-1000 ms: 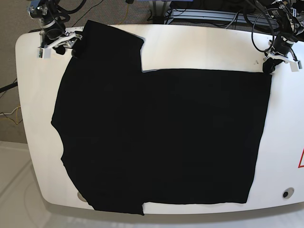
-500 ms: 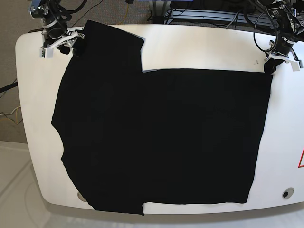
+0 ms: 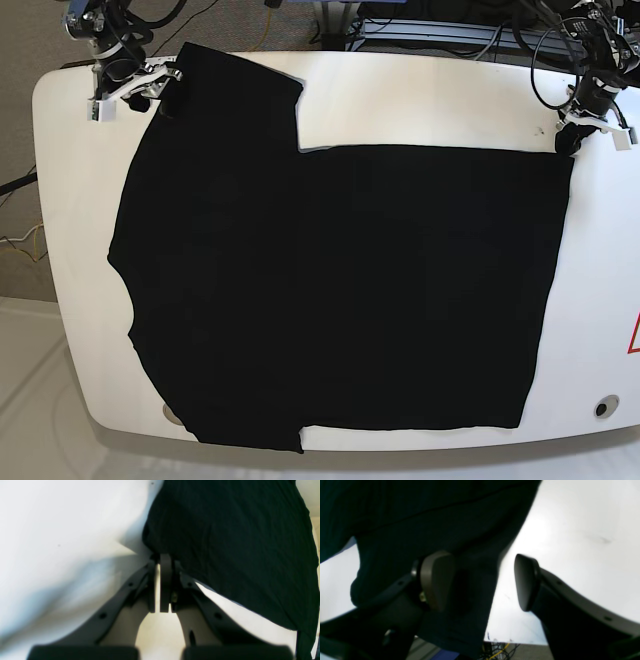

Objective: Fold the T-shirt properly

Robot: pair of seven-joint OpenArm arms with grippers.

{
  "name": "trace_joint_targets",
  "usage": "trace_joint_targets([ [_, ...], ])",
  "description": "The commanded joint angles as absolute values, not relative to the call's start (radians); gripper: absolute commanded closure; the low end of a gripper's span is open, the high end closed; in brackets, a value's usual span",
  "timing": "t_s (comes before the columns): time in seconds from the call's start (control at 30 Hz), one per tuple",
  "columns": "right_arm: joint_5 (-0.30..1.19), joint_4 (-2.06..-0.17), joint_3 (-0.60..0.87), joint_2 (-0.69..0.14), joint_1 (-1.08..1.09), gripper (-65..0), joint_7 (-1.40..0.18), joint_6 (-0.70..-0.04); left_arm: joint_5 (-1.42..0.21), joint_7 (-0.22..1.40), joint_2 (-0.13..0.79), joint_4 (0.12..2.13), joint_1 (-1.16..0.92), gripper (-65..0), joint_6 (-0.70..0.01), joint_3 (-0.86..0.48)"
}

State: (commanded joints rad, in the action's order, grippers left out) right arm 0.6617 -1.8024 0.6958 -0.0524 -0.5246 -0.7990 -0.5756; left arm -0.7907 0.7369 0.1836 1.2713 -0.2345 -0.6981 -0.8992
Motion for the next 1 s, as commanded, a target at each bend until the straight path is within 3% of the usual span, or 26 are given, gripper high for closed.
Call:
trace_joint_targets([
  [1.0, 0.597, -1.798, 0.639, -0.053, -0.507, -25.9, -0.81, -0.569, -0.786, 0.737, 0.191, 1.261, -0.239, 0.0, -0.698, -0.894],
])
